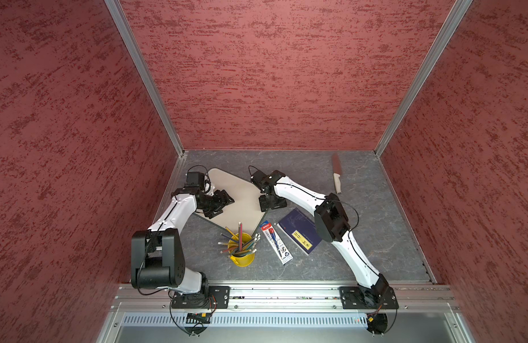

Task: Align the knife with the edge of the cutting board
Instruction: Move the work surface to the center of the board.

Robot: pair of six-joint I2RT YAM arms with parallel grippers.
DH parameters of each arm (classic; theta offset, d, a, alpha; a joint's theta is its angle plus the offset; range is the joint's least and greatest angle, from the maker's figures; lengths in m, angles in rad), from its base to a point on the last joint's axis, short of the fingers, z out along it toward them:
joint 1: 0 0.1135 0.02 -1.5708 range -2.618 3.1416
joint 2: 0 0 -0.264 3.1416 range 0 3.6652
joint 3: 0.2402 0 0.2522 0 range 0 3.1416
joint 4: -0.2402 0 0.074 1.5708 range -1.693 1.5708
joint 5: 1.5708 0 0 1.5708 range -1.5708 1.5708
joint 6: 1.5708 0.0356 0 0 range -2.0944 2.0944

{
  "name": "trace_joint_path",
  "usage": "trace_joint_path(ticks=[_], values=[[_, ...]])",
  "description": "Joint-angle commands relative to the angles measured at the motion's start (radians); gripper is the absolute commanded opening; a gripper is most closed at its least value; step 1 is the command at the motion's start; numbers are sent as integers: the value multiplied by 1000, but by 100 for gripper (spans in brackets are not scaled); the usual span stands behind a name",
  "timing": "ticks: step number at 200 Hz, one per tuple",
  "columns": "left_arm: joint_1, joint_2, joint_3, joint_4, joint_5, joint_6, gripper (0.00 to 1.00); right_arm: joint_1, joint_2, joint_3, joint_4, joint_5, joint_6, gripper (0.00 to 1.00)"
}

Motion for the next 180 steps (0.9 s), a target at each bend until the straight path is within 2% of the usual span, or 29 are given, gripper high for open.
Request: trace_joint_path(ticks=[1, 31, 74, 148, 180], values=[[12, -18, 23, -26, -12, 36, 76, 2, 72, 13, -84, 75, -27, 74], [23, -14, 24, -40, -11, 50, 76, -29, 114, 46, -96, 84, -28, 74], [50, -7, 20, -46, -6, 44, 76, -106, 254, 275, -195, 102, -46, 73], [65, -28, 2, -67, -5, 52, 76, -271, 257, 278, -163, 141, -47, 70], [66, -20, 3, -69, 3, 50, 76, -347, 271, 340, -137, 169, -47, 68]])
